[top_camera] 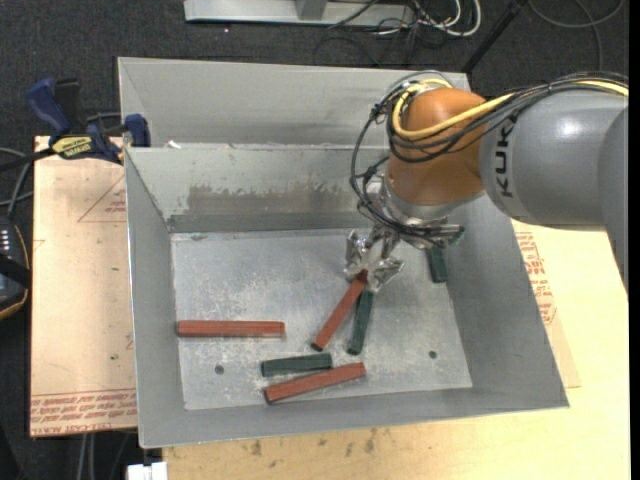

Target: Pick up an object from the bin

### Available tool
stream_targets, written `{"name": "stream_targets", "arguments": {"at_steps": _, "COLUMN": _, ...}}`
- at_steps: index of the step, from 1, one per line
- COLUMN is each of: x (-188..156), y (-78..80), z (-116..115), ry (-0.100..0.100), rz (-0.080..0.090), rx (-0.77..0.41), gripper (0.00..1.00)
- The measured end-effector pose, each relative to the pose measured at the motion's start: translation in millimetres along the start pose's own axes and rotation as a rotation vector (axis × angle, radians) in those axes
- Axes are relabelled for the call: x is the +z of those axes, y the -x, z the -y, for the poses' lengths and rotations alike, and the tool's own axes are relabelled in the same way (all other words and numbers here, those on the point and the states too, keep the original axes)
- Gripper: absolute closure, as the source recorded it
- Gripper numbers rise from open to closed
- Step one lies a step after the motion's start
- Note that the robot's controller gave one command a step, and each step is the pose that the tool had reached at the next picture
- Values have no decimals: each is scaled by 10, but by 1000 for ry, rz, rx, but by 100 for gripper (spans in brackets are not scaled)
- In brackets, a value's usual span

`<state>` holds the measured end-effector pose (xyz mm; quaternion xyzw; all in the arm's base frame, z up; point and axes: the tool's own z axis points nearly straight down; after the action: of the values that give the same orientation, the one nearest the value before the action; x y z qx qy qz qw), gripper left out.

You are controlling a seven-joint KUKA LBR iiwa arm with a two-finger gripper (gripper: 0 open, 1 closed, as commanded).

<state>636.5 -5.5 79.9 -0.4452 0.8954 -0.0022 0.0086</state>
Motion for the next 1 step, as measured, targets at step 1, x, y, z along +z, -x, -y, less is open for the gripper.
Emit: {"name": "stream_targets", "arguments": {"at_steps": 1, "x": -433, "y": -23, "z": -34, "ry": 15, "rz": -13, "rx": -11, "gripper": 100}}
